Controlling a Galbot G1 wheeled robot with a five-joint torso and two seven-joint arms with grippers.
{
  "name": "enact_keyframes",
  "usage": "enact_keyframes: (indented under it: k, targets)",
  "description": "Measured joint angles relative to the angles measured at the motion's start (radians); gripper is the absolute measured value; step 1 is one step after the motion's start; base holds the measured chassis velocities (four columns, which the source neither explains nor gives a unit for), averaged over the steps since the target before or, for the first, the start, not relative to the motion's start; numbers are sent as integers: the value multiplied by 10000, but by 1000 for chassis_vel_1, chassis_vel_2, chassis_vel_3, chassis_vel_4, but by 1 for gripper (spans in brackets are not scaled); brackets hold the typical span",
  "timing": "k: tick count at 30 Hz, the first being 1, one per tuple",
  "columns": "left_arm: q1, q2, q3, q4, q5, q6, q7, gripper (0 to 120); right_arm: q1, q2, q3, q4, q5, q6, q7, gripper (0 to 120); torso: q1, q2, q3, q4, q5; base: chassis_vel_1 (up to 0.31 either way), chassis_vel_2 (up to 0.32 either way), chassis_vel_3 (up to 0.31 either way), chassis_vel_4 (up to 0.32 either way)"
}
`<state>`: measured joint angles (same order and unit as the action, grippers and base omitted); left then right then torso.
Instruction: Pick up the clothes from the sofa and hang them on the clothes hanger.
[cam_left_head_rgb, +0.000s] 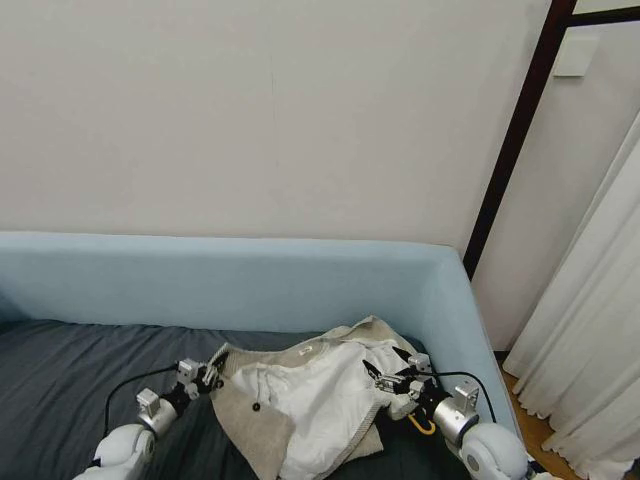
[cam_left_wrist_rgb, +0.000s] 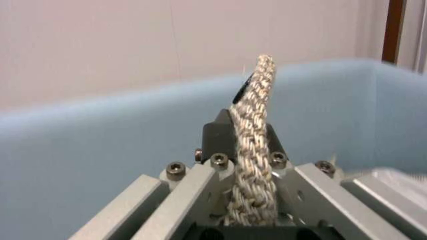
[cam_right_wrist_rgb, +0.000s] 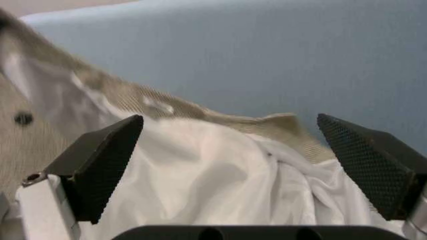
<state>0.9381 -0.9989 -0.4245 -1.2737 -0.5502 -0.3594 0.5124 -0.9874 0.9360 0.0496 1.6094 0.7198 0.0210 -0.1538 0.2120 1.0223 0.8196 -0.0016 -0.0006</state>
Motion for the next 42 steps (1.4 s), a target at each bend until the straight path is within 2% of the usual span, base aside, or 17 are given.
enact_keyframes:
  k: [1, 3, 4, 5, 7, 10, 11, 12, 14, 18, 24, 31, 35, 36, 39, 41, 42]
  targets:
    - [0, 0, 0, 0, 0, 0, 0, 0, 0, 0, 0, 0, 0, 0, 0, 100, 0, 0, 0, 0, 0, 0, 0, 0, 0]
    - [188, 387, -130, -877, -93, 109, -263, 0, 0, 9, -2, 53, 0, -9, 1, 100, 0, 0, 0, 1, 3, 0, 0, 0, 0]
    - [606, 871, -371, -2020, -121, 273, -429, 0, -14, 40, -3, 128, 0, -13, -9, 100, 0, 0, -1, 0, -1, 0, 0, 0, 0]
    - [606, 871, -371, -2020, -121, 273, -429, 0, -14, 40, -3, 128, 0, -13, -9, 100, 0, 0, -1, 0, -1, 0, 0, 0, 0]
    - [1342, 1365, -905, -3066, -123, 416, -551, 0, -59, 73, -4, 172, 0, -14, -67, 100, 0, 0, 0, 1, 0, 0, 0, 0, 0]
    - [3489, 1820, -2709, -4512, 260, 455, -468, 0, -102, 76, -41, 190, -17, 6, -217, 100, -1, 1, -1, 6, -5, 0, 0, 0, 0]
    - [3489, 1820, -2709, -4512, 260, 455, -468, 0, -102, 76, -41, 190, -17, 6, -217, 100, -1, 1, -1, 6, -5, 0, 0, 0, 0]
    - [4161, 1819, -3342, -4707, 610, 312, -341, 0, -54, 57, -109, 139, -29, 9, -249, 100, -2, 1, -1, 8, -3, 0, 0, 0, 0]
    - [4861, 1681, -4031, -4735, 1249, 111, -121, 0, 119, 28, -258, 9, -61, 2, -263, 100, -2, 2, -1, 5, -4, 0, 0, 0, 0]
    - [5471, 1373, -4500, -4242, 2189, -377, 293, 0, 580, -19, -665, -367, -197, -369, -152, 100, -2, 1, -1, 5, -5, 0, 0, 0, 0]
    - [5401, 848, -4105, -3232, 3020, -827, 362, 0, 1741, -13, -1584, -1455, -440, -1380, -167, 100, -2, 1, 0, 0, -6, 0, 0, 0, 0]
    - [5147, 349, -3702, -2667, 3448, -905, 84, 0, 3589, 424, -2902, -3357, -715, -856, -1564, 100, -2, 1, 1, 0, -5, 0, 0, 0, 0]
    - [5159, -151, -3675, -2701, 3554, -910, -35, 0, 5276, 1568, -3851, -5715, -1492, -474, -2482, 100, 0, 0, 1, 4, -6, 0, 0, 0, 0]
    - [5159, -151, -3675, -2701, 3554, -910, -35, 0, 5276, 1568, -3851, -5715, -1492, -474, -2482, 100, 0, 0, 1, 4, -6, 0, 0, 0, 0]
    - [5314, -495, -3737, -2909, 3590, -910, -44, 0, 6221, 2665, -3695, -7972, -3107, -301, -2892, 100, 0, -1, 2, 6, -3, 0, 0, 0, 0]
    - [5364, -577, -3759, -2987, 3590, -911, -45, 0, 6368, 2925, -3540, -8482, -3571, -235, -3028, 100, 0, -1, 2, 7, -5, 0, 0, 0, 0]
    - [5452, -687, -3793, -3111, 3587, -922, -53, 0, 6550, 3324, -3238, -9299, -4340, -148, -3292, 100, 1, -1, 2, 6, -2, 0, 0, 0, 0]
